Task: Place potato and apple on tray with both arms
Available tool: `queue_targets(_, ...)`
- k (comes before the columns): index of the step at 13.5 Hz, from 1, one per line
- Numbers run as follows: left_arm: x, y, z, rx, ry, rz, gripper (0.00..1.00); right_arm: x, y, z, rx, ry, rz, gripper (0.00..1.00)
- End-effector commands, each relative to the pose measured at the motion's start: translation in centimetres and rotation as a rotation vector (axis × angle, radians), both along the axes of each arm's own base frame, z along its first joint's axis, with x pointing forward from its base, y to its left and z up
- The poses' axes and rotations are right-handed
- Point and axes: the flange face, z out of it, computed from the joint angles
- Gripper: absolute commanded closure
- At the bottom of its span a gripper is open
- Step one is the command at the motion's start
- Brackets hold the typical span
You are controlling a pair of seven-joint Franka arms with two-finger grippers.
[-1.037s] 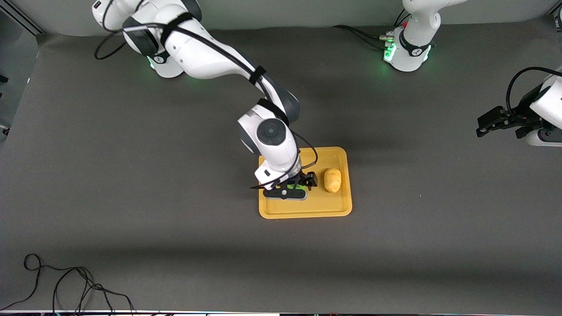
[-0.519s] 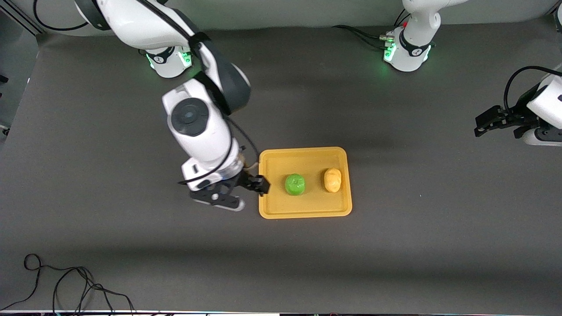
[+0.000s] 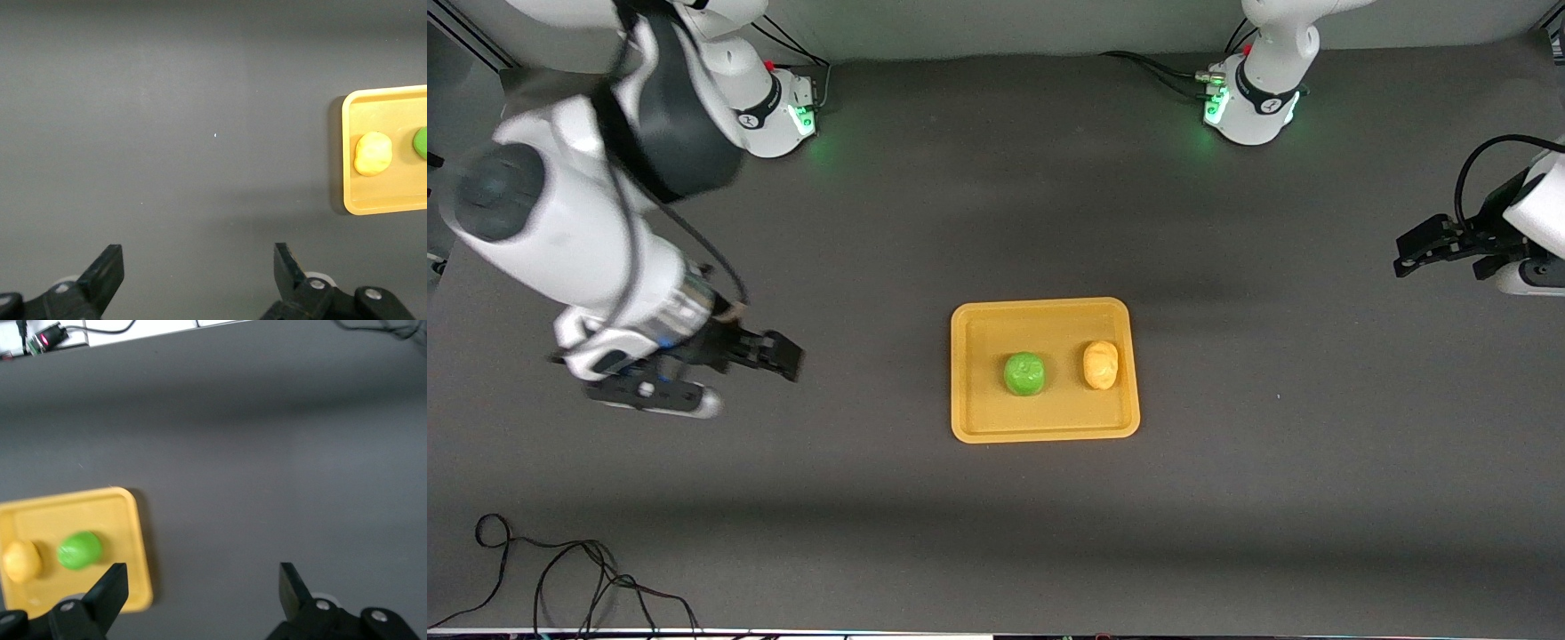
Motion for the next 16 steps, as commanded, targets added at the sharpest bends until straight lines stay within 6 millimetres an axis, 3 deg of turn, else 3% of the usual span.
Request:
queue_targets(1, -0.6, -0.1, 0.3, 0.003, 0.002, -0.015, 0.0, -4.6, -6.3, 2.1, -0.031, 0.045, 0.082, 0.0)
queue_targets(6, -0.5, -0.8, 0.5, 0.004, -0.012, -0.023, 0.0, -9.3, -15.3, 7.1, -0.13, 0.138, -0.008, 0.0)
queue_targets(7, -0.5, -0.8, 0.5, 0.004, -0.013, -0.023, 0.0, -9.7, -17.7, 7.2, -0.127, 0.147, 0.001, 0.0)
queue_targets(9, -0.5, -0.8, 0.5, 0.004, -0.015, -0.023, 0.0, -9.9, -20.5, 7.1, -0.103, 0.116, 0.037, 0.0)
queue_targets(11, -0.5, -0.8, 0.5, 0.004, -0.015, -0.023, 0.0, -10.7, -22.4, 6.3, -0.047, 0.047, 0.063, 0.0)
queue_targets(12, -0.5, -0.8, 0.5, 0.004, -0.015, -0.023, 0.0, -10.7, -22.4, 6.0, -0.044, 0.054, 0.064, 0.0)
queue_targets(16, -0.5, -0.7, 0.5, 0.005, -0.015, -0.02, 0.0, -9.3, -23.5, 6.5, -0.045, 0.075, 0.112, 0.0)
